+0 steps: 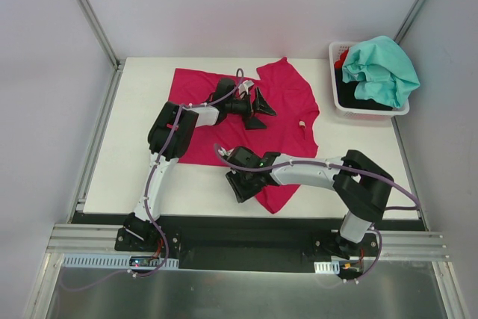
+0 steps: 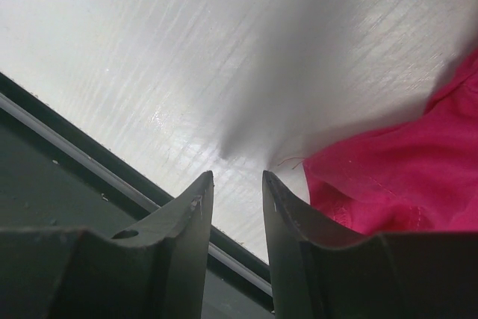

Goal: Fold and stack the t-shirts

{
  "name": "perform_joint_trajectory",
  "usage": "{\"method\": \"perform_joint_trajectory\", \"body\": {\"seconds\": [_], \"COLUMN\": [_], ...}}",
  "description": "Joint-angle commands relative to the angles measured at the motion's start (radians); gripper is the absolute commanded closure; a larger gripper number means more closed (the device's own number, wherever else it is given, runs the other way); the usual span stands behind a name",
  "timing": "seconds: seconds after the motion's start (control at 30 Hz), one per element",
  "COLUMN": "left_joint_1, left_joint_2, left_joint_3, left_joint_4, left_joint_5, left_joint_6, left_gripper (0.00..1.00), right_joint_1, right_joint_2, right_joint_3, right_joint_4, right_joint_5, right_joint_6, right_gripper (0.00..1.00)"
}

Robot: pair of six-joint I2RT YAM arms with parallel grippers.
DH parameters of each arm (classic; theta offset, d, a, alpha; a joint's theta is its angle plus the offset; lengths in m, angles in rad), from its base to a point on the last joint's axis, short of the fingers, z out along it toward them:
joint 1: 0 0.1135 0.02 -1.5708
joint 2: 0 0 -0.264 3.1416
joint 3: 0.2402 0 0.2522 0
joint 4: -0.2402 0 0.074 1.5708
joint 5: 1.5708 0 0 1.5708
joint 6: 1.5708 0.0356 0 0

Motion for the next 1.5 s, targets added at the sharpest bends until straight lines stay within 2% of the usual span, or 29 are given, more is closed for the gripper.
{"method": "perform_joint_trajectory", "body": {"seconds": [0.0,0.17,0.33,0.63,1.17,1.47], "left_joint_1": [0.011,0.011,0.011,0.011,0.013,0.013], "left_joint_2": [-0.032,-0.036,-0.038,-0.047,-0.055,-0.052], "left_joint_3": [-0.025,-0.025,-0.028,-0.031,-0.032,-0.026], "left_joint_4": [-0.025,-0.025,-0.025,-0.025,-0.031,-0.029], "left_joint_5": [0.006,0.007,0.009,0.010,0.014,0.015], "left_joint_6": [0.058,0.060,0.058,0.060,0.063,0.063], "left_gripper": [0.01,0.01,0.01,0.01,0.01,0.01], "right_joint_1": [0.003,0.011,0.012,-0.023,-0.054,-0.049], "right_joint_2": [-0.004,-0.023,-0.089,-0.104,-0.077,-0.092], "right_joint_3": [0.040,0.084,0.115,0.031,-0.043,-0.038], "right_joint_4": [0.021,-0.051,-0.187,-0.241,-0.238,-0.291], "right_joint_5": [-0.032,0.016,0.183,0.358,0.375,0.445], "right_joint_6": [0.026,0.009,-0.031,-0.034,-0.031,-0.046], "right_gripper": [0.64,0.65,0.66,0.69,0.70,0.71]}}
